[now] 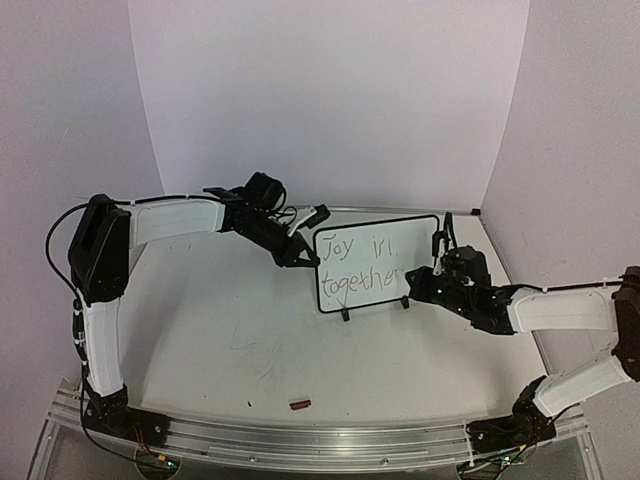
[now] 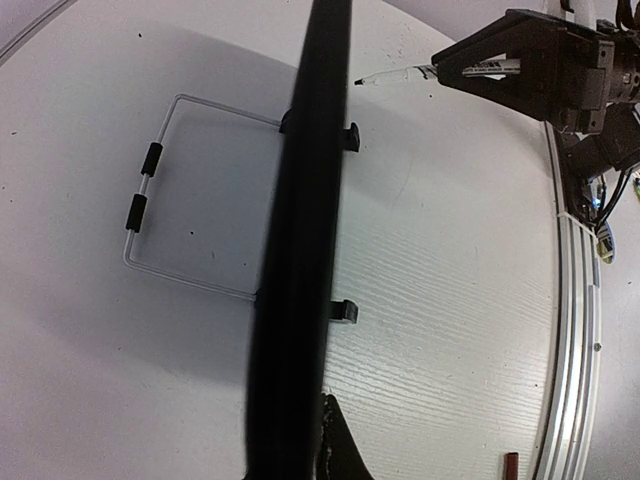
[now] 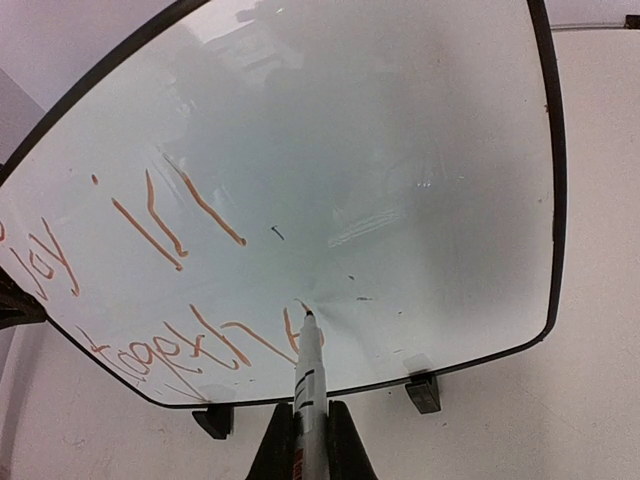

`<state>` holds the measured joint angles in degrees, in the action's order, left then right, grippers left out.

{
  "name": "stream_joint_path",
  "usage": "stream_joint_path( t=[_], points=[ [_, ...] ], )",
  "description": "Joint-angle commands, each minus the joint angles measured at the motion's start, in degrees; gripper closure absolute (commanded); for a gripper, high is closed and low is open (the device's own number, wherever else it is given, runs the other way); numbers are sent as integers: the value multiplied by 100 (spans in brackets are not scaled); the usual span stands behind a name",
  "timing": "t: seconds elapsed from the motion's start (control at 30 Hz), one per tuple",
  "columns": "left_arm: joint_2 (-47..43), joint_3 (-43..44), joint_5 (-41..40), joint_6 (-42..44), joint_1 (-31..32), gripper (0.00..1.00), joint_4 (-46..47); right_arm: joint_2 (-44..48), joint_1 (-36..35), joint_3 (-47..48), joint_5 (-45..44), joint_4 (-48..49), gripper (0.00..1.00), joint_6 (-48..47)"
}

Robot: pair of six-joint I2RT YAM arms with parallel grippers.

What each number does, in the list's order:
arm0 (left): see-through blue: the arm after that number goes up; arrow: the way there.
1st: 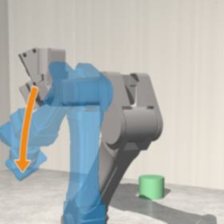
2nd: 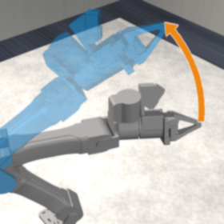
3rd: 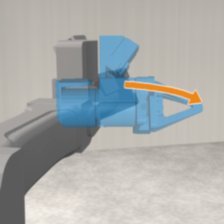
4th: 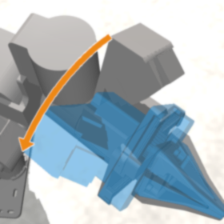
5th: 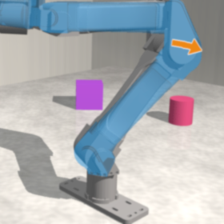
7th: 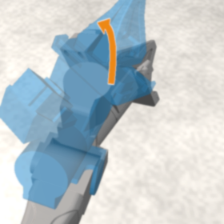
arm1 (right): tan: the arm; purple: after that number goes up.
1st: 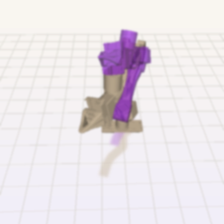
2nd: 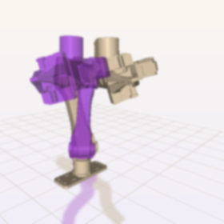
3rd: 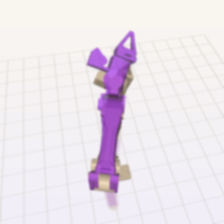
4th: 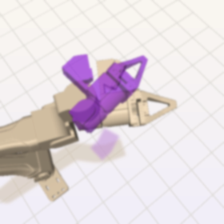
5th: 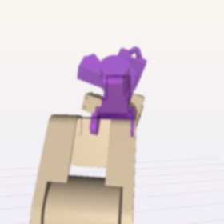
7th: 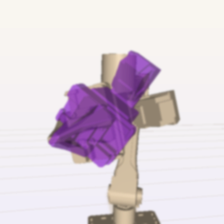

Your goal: Write a sentence on the whiteboard

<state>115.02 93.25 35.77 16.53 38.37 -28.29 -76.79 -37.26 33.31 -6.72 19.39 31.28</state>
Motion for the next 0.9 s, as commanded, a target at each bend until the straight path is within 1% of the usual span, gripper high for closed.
stream_joint_path(
  t=[0.0, 0.3, 0.53, 0.87],
  points=[
    [-248, -54, -264, 131, 9, 100, -152, -131, 17, 286, -140, 79, 100, -101],
    [-249, -56, -265, 129, 13, 100, -151, -279, 16, 369, -268, 92, 100, -118],
    [-240, -55, -268, 124, 16, 100, -154, -346, 17, 284, -492, 16, 100, 51],
    [-242, -49, -269, 130, 14, 100, -148, -510, 13, 122, -368, -10, 100, 206]
  ],
)
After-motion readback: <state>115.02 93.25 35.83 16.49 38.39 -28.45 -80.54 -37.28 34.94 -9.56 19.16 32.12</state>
